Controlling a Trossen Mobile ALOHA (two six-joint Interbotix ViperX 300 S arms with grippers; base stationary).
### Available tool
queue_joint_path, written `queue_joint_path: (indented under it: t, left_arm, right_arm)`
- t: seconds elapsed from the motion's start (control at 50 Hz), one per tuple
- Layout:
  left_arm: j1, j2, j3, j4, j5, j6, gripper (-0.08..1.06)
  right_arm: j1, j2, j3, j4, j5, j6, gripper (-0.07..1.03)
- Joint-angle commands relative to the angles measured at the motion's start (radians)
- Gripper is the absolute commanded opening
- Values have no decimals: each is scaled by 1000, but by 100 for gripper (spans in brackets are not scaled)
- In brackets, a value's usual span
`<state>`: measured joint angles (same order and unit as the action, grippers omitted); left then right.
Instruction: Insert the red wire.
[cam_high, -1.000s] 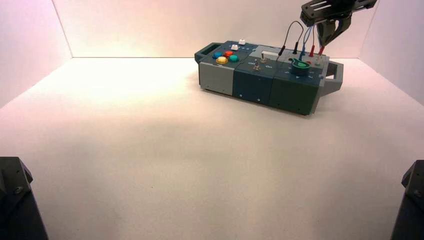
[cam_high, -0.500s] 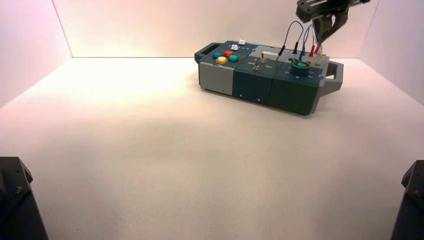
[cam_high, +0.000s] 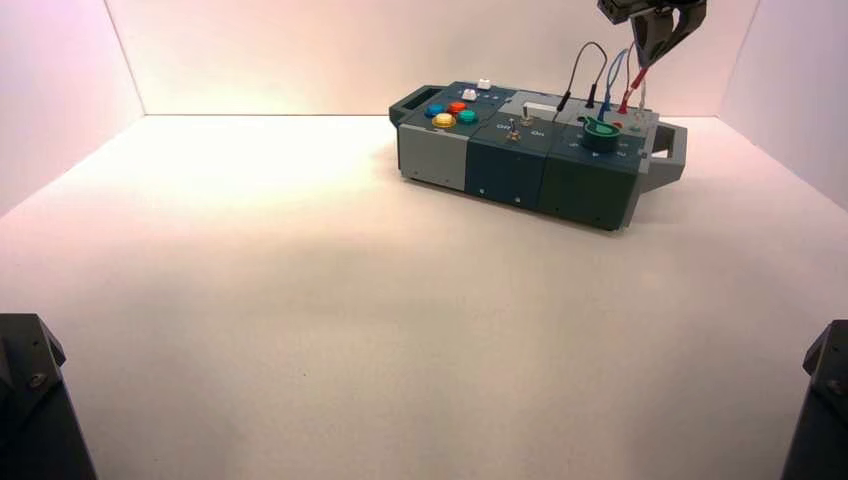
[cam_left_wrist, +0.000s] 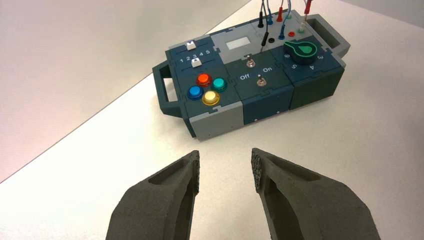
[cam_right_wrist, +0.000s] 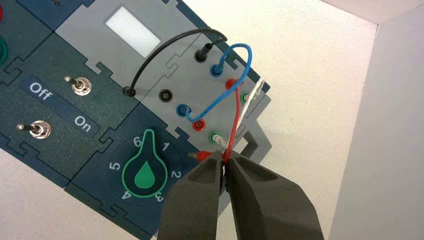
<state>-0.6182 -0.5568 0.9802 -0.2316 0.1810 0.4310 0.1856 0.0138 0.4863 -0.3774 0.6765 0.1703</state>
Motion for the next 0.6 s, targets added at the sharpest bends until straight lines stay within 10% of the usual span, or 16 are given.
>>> queue_joint_path:
  t: [0.02, 0.6]
  left_arm:
    - [-3, -6, -18, 2, -5, 6, 56]
    - [-12, -8, -20, 2, 0, 6, 56]
  right_arm:
    - [9, -20, -12, -20, -20, -3, -2]
    - [20, 35, -26, -49, -25, -3, -2]
